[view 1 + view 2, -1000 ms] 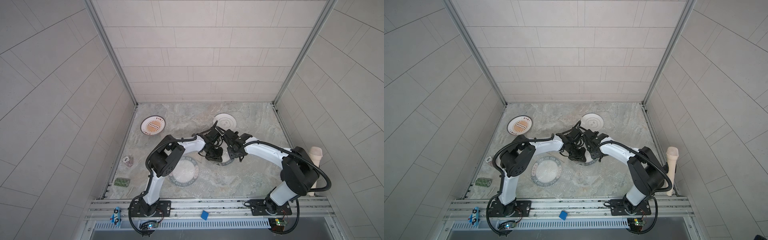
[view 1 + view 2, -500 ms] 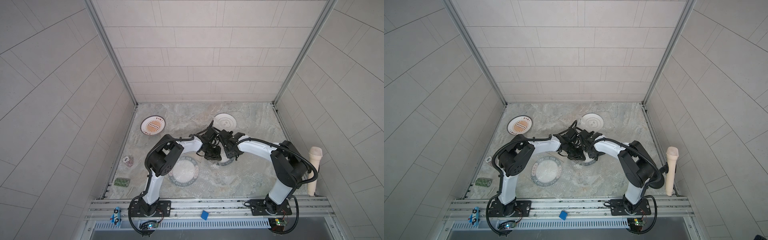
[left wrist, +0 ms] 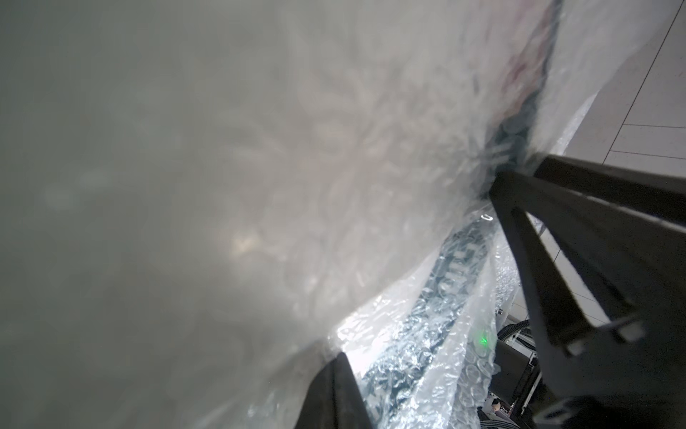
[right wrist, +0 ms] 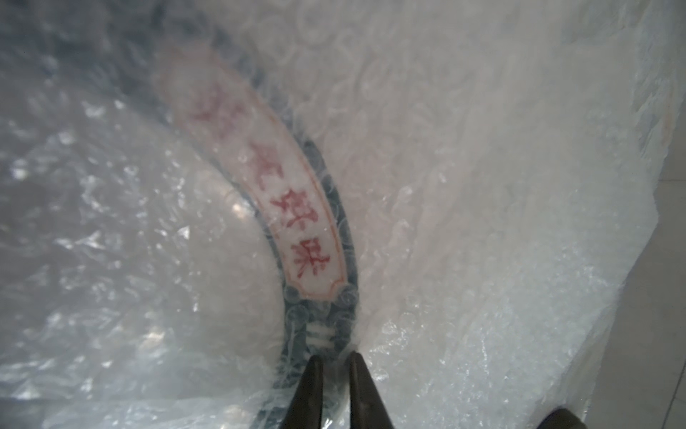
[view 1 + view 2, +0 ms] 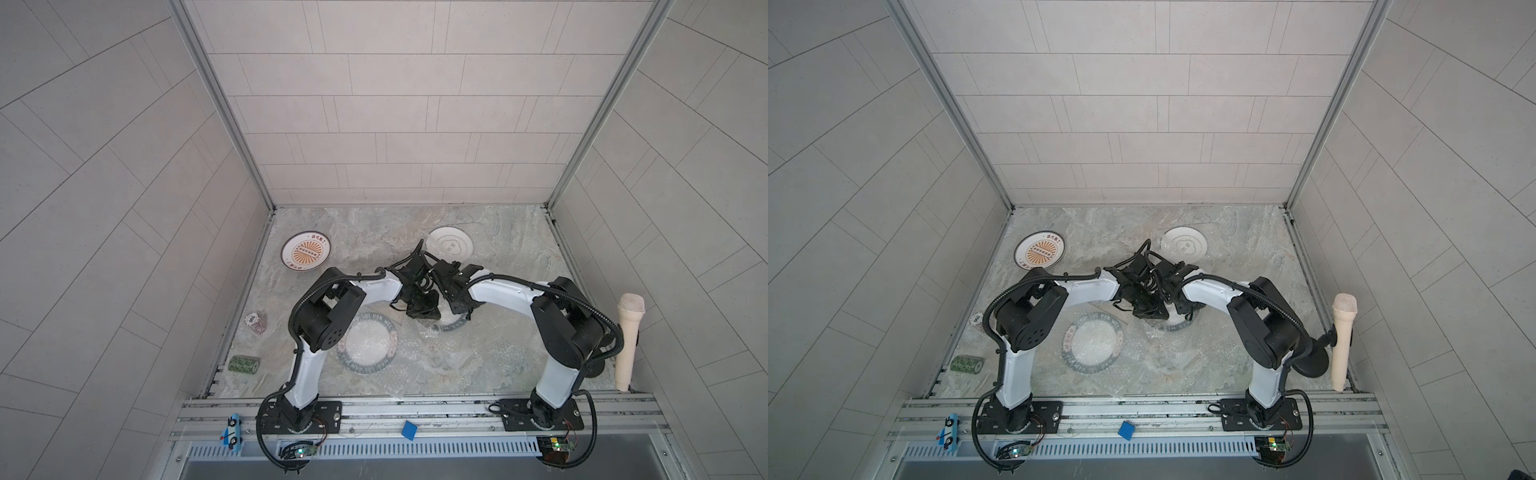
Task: Unpack dinner plates from bubble wrap
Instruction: Unwrap the bubble wrap at the center of the board.
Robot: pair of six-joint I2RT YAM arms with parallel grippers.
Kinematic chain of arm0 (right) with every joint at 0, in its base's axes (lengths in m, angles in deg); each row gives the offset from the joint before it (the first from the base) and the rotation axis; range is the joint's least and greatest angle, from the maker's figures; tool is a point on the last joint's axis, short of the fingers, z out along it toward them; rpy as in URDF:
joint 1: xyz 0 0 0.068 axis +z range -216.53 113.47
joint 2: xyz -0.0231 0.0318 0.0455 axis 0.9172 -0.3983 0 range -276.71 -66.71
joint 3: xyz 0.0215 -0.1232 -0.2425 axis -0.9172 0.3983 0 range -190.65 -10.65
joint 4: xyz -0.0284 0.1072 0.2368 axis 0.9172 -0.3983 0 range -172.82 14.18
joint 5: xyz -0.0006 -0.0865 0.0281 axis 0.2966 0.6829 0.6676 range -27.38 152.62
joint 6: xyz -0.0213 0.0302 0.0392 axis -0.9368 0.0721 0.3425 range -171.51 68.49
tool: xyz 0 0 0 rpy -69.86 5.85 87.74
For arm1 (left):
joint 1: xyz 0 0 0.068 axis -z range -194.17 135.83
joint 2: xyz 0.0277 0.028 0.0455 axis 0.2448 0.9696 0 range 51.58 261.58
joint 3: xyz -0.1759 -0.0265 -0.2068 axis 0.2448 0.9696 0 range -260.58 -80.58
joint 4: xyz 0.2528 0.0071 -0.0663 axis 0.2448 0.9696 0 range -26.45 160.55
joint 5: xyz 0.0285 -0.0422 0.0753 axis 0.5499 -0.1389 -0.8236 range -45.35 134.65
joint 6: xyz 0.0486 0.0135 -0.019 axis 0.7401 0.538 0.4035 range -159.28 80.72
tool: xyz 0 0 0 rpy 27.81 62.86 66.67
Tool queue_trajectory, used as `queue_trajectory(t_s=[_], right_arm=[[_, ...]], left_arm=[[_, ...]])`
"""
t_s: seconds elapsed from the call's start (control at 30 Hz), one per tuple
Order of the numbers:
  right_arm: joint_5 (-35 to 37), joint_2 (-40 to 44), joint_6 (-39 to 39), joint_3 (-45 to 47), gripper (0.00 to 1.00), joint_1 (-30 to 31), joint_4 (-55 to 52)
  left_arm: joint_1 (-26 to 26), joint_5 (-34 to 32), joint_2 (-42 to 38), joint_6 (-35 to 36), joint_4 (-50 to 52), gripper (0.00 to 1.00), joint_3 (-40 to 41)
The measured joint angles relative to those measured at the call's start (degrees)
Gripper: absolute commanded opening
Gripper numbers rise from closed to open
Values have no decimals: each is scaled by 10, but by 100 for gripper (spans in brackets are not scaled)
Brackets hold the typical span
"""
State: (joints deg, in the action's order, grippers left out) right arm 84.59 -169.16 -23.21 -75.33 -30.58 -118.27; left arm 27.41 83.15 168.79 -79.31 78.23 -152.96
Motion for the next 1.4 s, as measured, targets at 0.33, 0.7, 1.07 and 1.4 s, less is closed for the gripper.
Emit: queue_trajectory(t_s=[0.33, 0.7, 1.07, 1.4], right_arm=[[-15, 6, 4, -13, 0, -4, -17], [-178, 120, 4, 51, 0, -96, 28], [-289, 137, 12, 103, 0, -184, 87], [-321, 156, 34, 144, 0, -236, 119]], left_arm=[[-3, 3, -2, -1, -12, 7, 7], [-7, 10, 2, -6, -31, 7, 7], [-15, 21, 3, -22, -69, 7, 26], [-35, 51, 3, -56, -125, 7, 52]])
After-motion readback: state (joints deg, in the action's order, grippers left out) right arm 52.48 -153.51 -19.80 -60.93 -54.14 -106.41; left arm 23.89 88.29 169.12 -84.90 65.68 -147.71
